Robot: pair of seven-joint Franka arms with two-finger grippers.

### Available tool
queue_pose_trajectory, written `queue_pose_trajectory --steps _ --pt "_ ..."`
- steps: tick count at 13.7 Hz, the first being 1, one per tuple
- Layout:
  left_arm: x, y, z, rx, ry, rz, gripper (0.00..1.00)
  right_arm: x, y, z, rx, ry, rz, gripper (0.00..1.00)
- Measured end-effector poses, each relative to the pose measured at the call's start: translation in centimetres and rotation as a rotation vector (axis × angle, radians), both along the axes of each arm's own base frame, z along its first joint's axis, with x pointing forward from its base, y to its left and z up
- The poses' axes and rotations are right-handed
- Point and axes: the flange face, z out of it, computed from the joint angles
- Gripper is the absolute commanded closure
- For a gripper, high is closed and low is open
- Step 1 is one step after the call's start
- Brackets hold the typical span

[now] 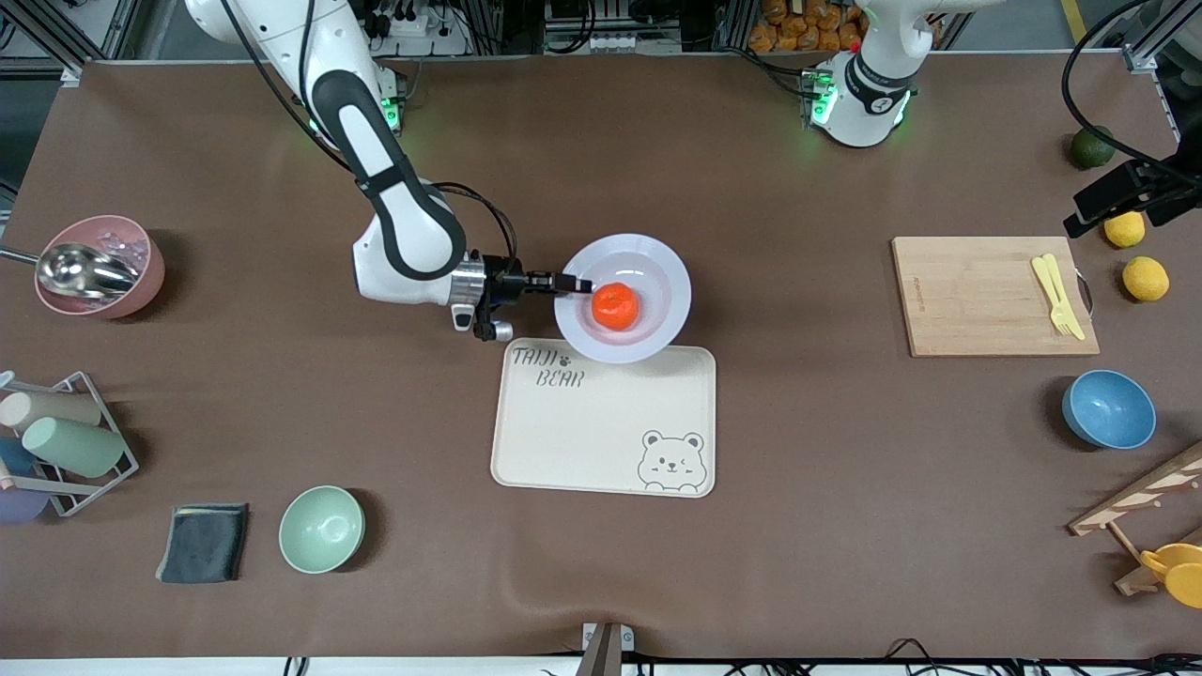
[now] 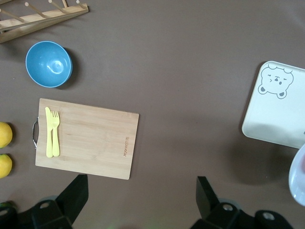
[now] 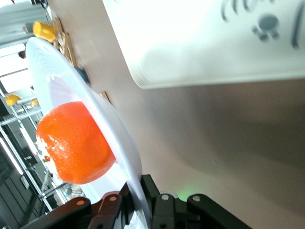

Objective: Place orange and plate with both arms
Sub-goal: 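Lift the plate with the right gripper and move it over the tray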

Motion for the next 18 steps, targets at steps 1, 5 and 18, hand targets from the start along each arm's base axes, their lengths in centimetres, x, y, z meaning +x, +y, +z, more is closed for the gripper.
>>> queue_pose_trajectory --steps 1,5,18 --pt "0.0 0.0 -0.1 0.000 0.001 0.000 0.00 1.2 0.2 0.0 -0.003 0.003 -0.010 1.00" --pt "0.4 0.2 -1.2 0.000 0.016 0.003 0.00 7.1 -1.3 -2.3 -0.089 0.008 -0.006 1.00" --pt "0.8 0.8 -1.9 -0.001 0.027 0.015 0.00 13.9 -1.8 -6.2 -0.188 0.050 -0.005 1.00"
